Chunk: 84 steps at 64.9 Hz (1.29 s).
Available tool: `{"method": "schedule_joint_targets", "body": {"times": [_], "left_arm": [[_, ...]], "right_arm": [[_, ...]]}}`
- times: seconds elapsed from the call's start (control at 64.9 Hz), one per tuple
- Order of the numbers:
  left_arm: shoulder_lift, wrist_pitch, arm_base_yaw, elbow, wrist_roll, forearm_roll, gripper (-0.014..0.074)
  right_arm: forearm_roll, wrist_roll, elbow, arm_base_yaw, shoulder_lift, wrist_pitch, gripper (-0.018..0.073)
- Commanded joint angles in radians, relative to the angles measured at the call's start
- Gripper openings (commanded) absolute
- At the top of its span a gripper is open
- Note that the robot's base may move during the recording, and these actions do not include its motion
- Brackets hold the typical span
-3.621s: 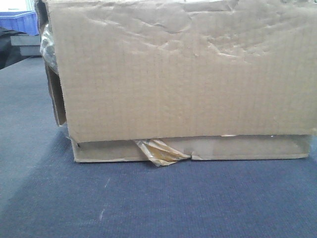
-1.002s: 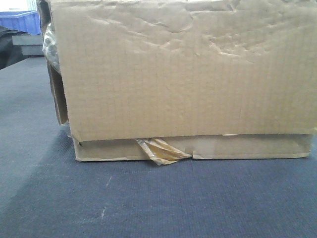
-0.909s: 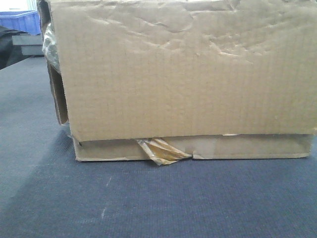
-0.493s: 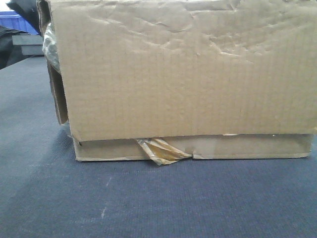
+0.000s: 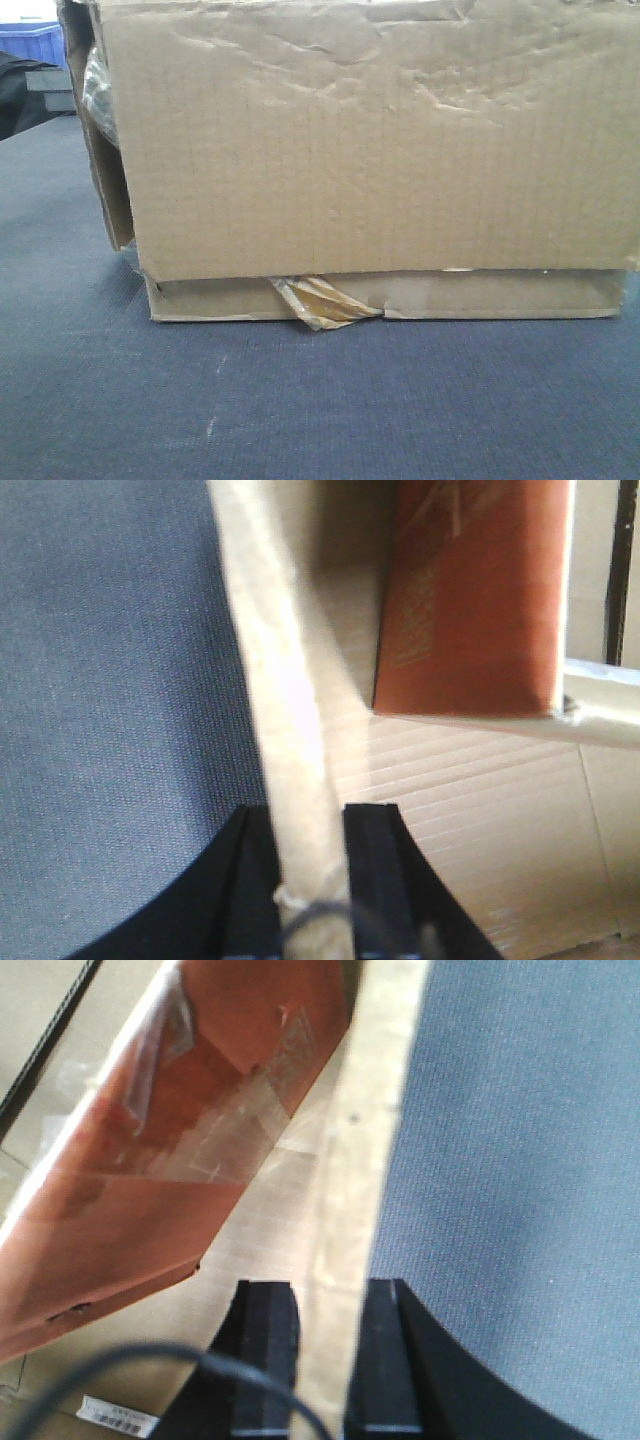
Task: Stack two boxes on right shelf middle
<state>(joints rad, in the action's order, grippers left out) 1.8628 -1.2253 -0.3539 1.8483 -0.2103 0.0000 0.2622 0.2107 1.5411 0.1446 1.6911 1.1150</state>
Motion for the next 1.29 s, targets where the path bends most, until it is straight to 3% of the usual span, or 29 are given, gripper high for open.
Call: {"method": "schedule_joint_targets", "body": {"times": [0.0, 0.231, 0.755, 1.279], "left_arm": [[-0.046, 0.004, -0.002, 0.002, -0.014, 0.007, -0.0111], [-0.153, 0.004, -0.002, 0.002, -0.052, 0.068, -0.0111], [-0.466, 0.004, -0.002, 0.002, -0.052, 0.073, -0.0111], [-0.503, 0.004, -0.002, 0.001, -0.052, 0.075, -0.0111]], "right_arm": [[-0.013, 0.008, 0.004, -0.002, -0.021, 0.033, -0.0153], [-0.011, 0.006, 0.004, -0.002, -0.140, 0.015, -0.0153], [0.048, -0.010, 0.005, -0.002, -0.475, -0.163, -0.0153], [0.052, -0.010, 0.005, -0.002, -0.510, -0.185, -0.0153]]}}
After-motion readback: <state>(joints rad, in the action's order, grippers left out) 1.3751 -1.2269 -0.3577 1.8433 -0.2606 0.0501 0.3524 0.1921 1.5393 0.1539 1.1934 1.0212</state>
